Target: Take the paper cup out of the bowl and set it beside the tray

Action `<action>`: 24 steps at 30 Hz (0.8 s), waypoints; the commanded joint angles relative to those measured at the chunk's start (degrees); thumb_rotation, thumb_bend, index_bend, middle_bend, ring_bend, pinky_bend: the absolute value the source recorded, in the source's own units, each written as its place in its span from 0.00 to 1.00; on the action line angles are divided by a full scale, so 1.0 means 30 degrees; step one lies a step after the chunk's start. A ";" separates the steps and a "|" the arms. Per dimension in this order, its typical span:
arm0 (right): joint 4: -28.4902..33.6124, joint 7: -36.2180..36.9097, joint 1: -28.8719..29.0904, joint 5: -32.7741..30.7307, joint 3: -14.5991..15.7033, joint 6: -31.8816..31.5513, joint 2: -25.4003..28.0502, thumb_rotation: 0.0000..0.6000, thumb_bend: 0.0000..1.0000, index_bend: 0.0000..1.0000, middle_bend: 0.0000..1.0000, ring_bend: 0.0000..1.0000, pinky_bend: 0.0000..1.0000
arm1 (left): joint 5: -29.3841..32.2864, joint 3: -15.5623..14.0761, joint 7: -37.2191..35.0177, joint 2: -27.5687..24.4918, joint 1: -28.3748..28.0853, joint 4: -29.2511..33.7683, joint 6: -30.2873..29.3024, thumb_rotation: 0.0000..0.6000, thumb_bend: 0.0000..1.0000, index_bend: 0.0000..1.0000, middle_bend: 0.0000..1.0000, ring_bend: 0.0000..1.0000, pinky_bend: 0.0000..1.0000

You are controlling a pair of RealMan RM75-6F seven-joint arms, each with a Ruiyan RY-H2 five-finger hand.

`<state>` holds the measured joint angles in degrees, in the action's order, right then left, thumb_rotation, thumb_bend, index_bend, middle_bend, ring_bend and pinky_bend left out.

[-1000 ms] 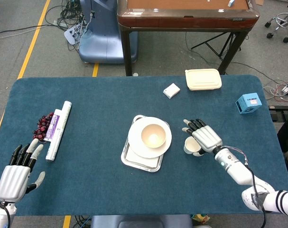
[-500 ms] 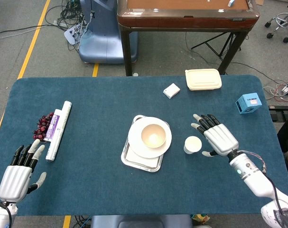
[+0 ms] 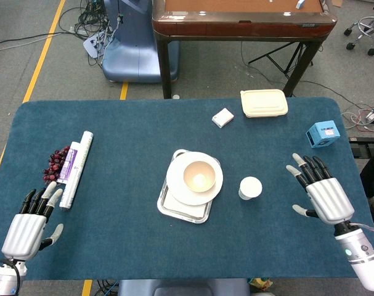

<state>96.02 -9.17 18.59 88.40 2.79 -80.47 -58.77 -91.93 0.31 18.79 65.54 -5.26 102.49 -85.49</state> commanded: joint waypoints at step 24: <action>-0.4182 0.3168 -0.3841 0.0780 -0.0677 -0.4177 -0.1520 1.00 0.10 0.13 0.02 0.00 0.00 | -0.0154 -0.0132 0.0565 0.0289 -0.0065 -0.0070 0.0026 1.00 0.33 0.00 0.00 0.00 0.00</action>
<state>83.48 0.25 7.13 90.75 0.83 -92.94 -63.37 -92.36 -0.08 20.52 66.43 -5.48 102.26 -85.35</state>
